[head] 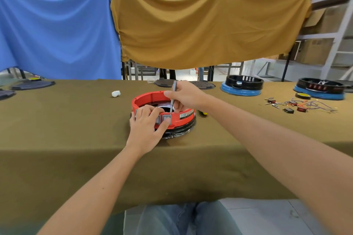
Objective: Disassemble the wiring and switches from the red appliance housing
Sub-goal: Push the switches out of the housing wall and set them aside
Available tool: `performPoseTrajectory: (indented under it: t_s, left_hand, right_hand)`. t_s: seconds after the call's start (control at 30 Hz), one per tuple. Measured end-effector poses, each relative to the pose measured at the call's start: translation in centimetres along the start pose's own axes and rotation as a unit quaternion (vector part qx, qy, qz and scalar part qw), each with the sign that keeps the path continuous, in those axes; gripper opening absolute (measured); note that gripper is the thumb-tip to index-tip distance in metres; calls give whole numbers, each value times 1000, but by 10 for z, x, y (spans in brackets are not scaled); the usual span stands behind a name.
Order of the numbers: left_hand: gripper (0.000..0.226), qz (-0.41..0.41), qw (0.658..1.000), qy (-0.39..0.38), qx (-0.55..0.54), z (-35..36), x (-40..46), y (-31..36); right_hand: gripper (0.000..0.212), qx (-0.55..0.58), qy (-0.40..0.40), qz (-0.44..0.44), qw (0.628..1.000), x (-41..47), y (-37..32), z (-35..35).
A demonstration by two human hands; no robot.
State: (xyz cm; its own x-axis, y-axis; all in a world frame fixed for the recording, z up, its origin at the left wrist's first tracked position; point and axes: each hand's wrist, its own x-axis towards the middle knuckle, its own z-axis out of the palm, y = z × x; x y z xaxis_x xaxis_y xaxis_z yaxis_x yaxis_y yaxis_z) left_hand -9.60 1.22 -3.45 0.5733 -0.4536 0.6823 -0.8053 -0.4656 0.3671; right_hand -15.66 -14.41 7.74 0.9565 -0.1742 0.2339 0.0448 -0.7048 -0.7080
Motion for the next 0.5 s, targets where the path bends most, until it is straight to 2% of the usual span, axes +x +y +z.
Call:
performPoseTrajectory:
  t_s: [0.1, 0.2, 0.5]
  left_hand:
    - [52, 1, 1000, 1, -2, 0, 0, 0]
    - [44, -1, 1000, 2, -1, 0, 0, 0]
    - [27, 1, 1000, 11, 8, 1, 0, -1]
  right_hand:
    - [26, -14, 45, -50, 998, -7, 5, 6]
    - [24, -26, 42, -61, 997, -6, 4, 8]
    - [32, 2, -51, 108, 993, 12, -6, -9]
